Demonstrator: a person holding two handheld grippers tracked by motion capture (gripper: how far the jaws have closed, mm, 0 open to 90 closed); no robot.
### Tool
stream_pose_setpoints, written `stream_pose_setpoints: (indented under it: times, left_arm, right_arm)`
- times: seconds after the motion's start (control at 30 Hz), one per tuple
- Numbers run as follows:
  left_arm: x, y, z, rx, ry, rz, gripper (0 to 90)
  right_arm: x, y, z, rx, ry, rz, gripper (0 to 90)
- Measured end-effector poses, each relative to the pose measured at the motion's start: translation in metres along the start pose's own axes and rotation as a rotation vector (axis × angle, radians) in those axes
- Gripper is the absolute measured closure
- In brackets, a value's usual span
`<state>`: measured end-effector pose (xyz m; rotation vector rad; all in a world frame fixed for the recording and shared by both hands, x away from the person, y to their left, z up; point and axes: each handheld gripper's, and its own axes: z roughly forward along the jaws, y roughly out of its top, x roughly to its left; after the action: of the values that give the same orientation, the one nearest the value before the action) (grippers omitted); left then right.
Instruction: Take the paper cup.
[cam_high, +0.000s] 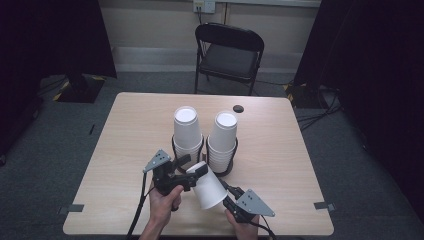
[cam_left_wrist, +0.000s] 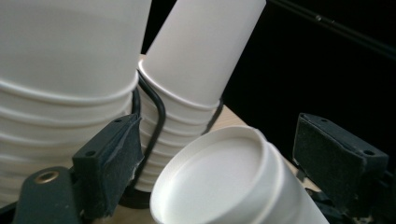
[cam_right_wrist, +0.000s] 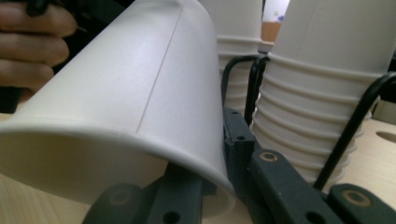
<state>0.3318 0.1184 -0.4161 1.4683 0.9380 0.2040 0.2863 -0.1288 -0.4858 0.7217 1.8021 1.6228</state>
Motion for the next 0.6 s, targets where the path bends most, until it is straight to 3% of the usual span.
stream_pose_setpoints:
  times: [0.07, 0.13, 0.17, 0.2, 0.33, 0.37, 0.47, 0.6]
  left_arm:
    - [0.0009, 0.0006, -0.0009, -0.018, 0.017, 0.043, 15.3]
    - [0.0013, 0.0007, -0.0012, -0.023, 0.029, 0.055, 15.2]
    - [0.0019, 0.001, -0.0014, -0.028, 0.047, 0.087, 15.2]
    - [0.0019, 0.001, -0.0014, -0.028, 0.047, 0.087, 15.3]
    - [0.0024, 0.0007, -0.0025, -0.049, 0.108, 0.131, 15.6]
    - [0.0023, -0.0003, -0.0032, -0.073, 0.149, 0.176, 15.5]
    - [0.0016, -0.0009, -0.0047, -0.082, 0.162, 0.191, 15.6]
    - [-0.0004, -0.0032, -0.0068, -0.076, 0.174, 0.242, 16.0]
  right_arm:
    - [-0.0019, -0.001, 0.0013, 0.024, -0.007, 0.009, 85.5]
    - [-0.0024, -0.0013, 0.0018, 0.031, -0.006, 0.014, 85.5]
    - [-0.0031, -0.0018, 0.0027, 0.052, -0.011, 0.009, 85.6]
    - [-0.0031, -0.0018, 0.0027, 0.052, -0.011, 0.009, 85.6]
    - [-0.0057, -0.0018, 0.0038, 0.074, -0.014, 0.02, 85.6]
    - [-0.007, -0.0012, 0.004, 0.085, -0.013, 0.028, 85.6]
    - [-0.0079, -0.0008, 0.0036, 0.098, -0.012, 0.031, 85.6]
    - [-0.0096, -0.0004, 0.0024, 0.114, -0.008, 0.041, 85.6]
